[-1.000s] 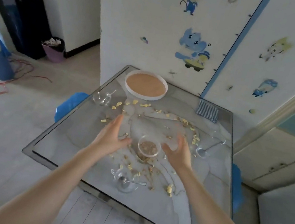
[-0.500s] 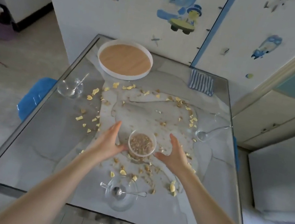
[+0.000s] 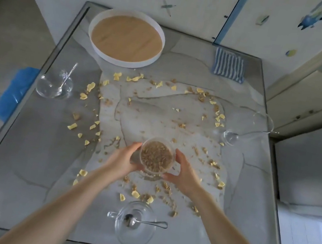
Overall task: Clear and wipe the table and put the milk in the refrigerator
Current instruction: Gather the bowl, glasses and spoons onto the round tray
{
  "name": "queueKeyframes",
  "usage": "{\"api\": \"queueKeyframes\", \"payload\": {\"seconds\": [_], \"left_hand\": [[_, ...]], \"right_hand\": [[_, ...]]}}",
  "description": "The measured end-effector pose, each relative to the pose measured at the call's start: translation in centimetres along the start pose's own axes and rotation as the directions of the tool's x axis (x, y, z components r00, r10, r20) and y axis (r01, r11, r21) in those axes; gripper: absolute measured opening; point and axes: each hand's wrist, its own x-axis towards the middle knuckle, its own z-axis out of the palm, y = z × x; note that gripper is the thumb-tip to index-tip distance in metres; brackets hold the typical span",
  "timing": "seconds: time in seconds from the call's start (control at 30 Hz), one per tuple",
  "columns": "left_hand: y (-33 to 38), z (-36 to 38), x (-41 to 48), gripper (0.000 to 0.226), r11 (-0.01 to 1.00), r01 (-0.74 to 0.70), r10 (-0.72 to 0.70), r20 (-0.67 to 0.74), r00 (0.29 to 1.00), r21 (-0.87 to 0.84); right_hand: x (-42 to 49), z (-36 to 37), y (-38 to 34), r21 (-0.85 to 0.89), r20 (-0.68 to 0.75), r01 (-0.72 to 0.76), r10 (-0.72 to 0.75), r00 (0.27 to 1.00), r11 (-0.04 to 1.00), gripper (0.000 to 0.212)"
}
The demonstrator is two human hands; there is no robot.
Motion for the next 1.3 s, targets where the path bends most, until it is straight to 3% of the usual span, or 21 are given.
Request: {"api": "queueKeyframes", "payload": {"seconds": [0.2,0.37,0.67,1.03,1.3], "left_hand": [[0.1,-1.0,0.5,0.066,0.998,-0.06,0.059,-0.063,0.996,-0.02],[1.3,-3.1,0.5,0.064,0.981,-0.12,0.104,-0.111,0.988,-0.153],[3.3,-11.5,1.5,0.05,0.936,-0.191,0.105,-0.283,0.953,-0.297],[2.2,-23.9,7.0,0.046,0.931,-0.269,0.176,-0.344,0.922,-0.245],[1.1,-28.2,13.6,0.045,0.943,-0.291,0.235,-0.299,0.925,-0.161]], "right_hand": [[0.3,-0.4,-0.6,0.07,-0.038,0.043,-0.04,0.998,0.997,0.082],[0.4,-2.3,-2.9,0.183,-0.04,0.121,-0.116,0.992,0.976,0.073],[3.3,-5.2,-11.6,0.272,-0.081,0.278,-0.266,0.961,0.921,0.057],[10.6,-4.4,-22.8,0.294,-0.132,0.393,-0.37,0.92,0.872,0.058],[17.6,-5.1,-25.9,0.243,-0.122,0.371,-0.351,0.928,0.896,0.06]]}}
